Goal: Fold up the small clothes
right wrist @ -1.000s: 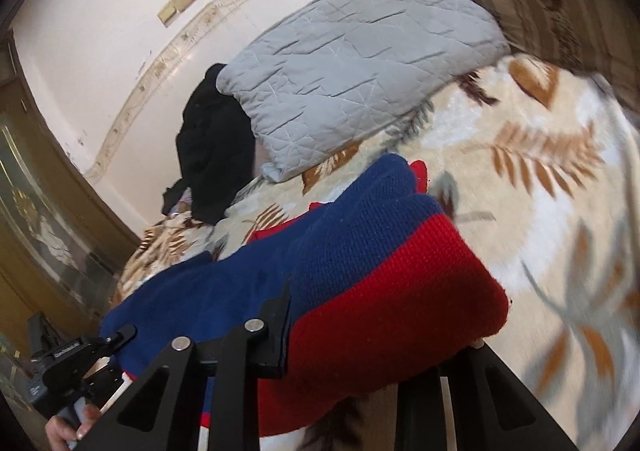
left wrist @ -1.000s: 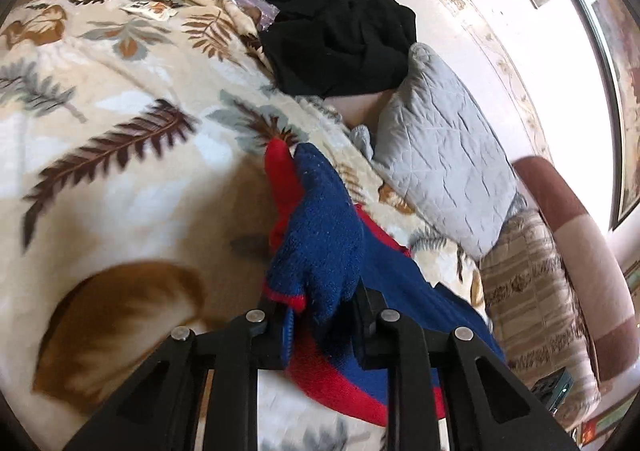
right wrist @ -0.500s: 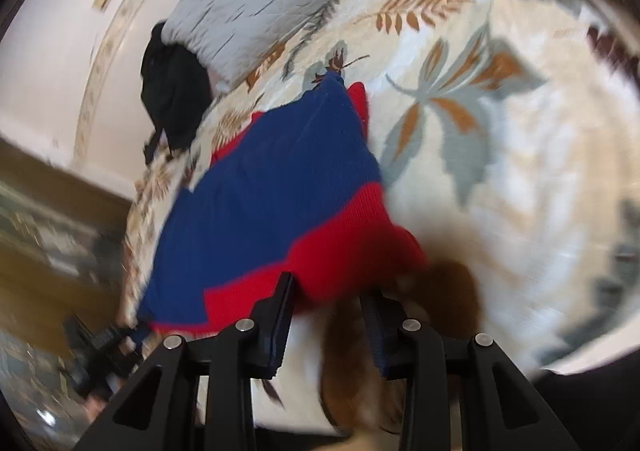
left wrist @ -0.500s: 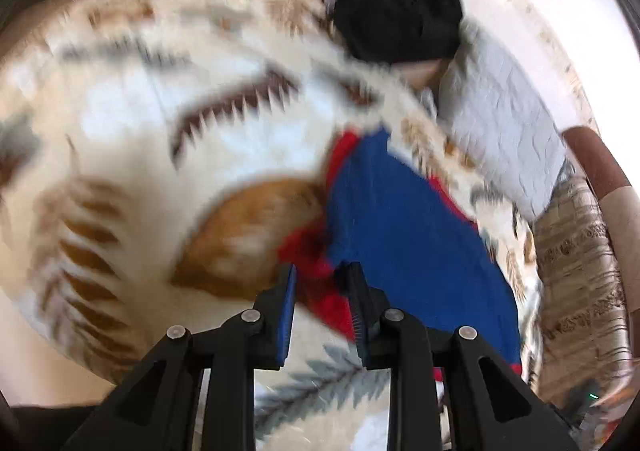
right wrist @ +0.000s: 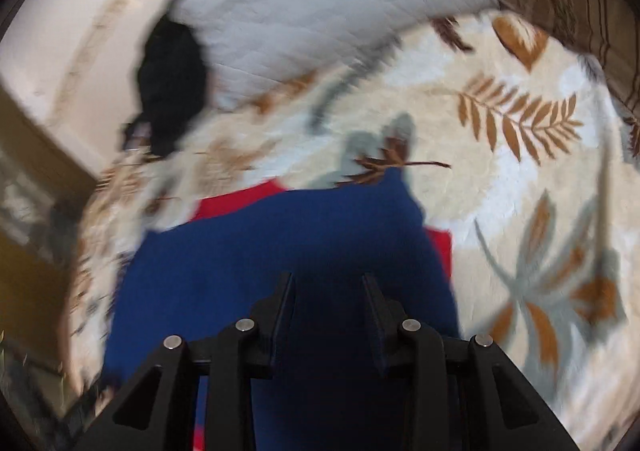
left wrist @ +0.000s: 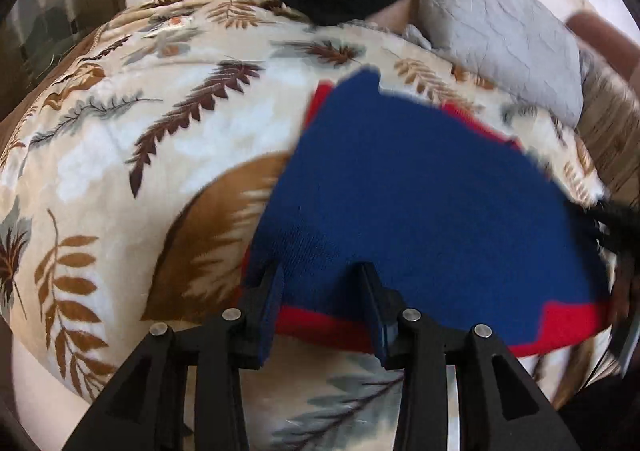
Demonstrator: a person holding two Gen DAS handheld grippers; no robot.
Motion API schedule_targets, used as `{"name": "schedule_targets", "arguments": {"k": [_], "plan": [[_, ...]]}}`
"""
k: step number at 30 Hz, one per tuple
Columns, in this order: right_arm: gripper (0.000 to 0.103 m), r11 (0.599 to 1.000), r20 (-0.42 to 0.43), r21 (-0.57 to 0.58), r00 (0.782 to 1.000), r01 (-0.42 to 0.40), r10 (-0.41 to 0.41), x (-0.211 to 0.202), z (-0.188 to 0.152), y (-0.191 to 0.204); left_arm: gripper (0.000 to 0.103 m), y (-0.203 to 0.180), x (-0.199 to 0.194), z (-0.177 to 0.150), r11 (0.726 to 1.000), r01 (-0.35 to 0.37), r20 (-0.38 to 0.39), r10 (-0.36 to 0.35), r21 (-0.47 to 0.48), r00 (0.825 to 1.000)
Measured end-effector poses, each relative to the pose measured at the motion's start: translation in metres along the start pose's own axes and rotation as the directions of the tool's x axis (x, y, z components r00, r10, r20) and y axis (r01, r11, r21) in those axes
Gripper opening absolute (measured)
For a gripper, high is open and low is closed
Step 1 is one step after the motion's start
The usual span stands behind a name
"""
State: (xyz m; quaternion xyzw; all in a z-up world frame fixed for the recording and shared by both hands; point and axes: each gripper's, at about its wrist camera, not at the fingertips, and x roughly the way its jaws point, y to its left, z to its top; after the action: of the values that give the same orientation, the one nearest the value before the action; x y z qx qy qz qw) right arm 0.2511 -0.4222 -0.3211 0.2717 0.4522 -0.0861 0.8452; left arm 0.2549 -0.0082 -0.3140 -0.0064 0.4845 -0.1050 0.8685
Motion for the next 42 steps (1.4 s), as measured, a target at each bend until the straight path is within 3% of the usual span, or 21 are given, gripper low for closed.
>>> {"name": "schedule_targets", "arguments": {"k": [2,5,8,12,14,18,20,21,26,29,36,42], "plan": [[0.037,0.998,-0.058,-0.016,0.996,0.067,-0.068,0.031,0.014,-0.007,0.041,-0.006,-0.004,-0.004,0.998,-0.023,0.016,0.022,0.064,1.0],[0.039,0.991,-0.052,-0.034,0.99,0.128,-0.13,0.032,0.033,0.013,0.042,-0.005,-0.006,-0.007,0.994,-0.022,0.026,0.019,0.103,0.999],[0.038,0.982,-0.026,-0.187,1.0,0.01,-0.015,0.031,0.044,0.078,0.043,0.002,-0.009,-0.007,0.997,0.012,0.018,-0.013,0.072,1.0],[0.036,0.905,-0.158,-0.403,0.984,-0.138,0.08,0.071,0.031,0.181,0.044,0.002,-0.01,-0.007,0.998,0.022,0.016,-0.023,0.064,1.0],[0.032,0.879,-0.191,-0.453,0.979,-0.151,0.07,0.102,0.024,0.219,0.048,-0.003,-0.009,-0.008,0.996,0.017,0.02,-0.019,0.085,1.0],[0.029,0.864,-0.238,-0.469,0.968,-0.18,0.073,0.151,0.012,0.265,0.068,-0.011,-0.006,-0.012,0.99,0.029,0.015,-0.032,0.138,0.999],[0.029,0.854,-0.167,-0.499,0.983,-0.148,0.073,0.162,0.012,0.281,0.074,-0.019,-0.005,-0.014,0.984,0.012,0.014,-0.015,0.18,1.0],[0.029,0.862,-0.18,-0.477,0.979,-0.169,0.093,0.165,0.012,0.283,0.076,-0.021,-0.005,-0.015,0.981,0.005,0.012,-0.008,0.193,1.0],[0.029,0.881,-0.209,-0.382,0.955,-0.28,0.212,0.143,0.015,0.275,0.078,-0.018,-0.009,-0.015,0.984,0.032,0.001,-0.033,0.177,0.999],[0.029,0.88,-0.189,-0.372,0.952,-0.296,0.241,0.106,0.015,0.248,0.078,-0.018,-0.01,-0.017,0.983,0.023,0.004,-0.024,0.181,1.0],[0.03,0.884,-0.158,-0.411,0.973,-0.222,0.17,0.018,-0.021,0.155,0.079,-0.024,-0.009,-0.024,0.982,-0.017,0.045,0.008,0.188,0.999],[0.03,0.914,-0.162,-0.386,0.984,-0.126,0.067,-0.01,-0.066,0.079,0.079,-0.025,-0.008,-0.025,0.983,-0.031,0.059,0.021,0.182,0.998]]}}
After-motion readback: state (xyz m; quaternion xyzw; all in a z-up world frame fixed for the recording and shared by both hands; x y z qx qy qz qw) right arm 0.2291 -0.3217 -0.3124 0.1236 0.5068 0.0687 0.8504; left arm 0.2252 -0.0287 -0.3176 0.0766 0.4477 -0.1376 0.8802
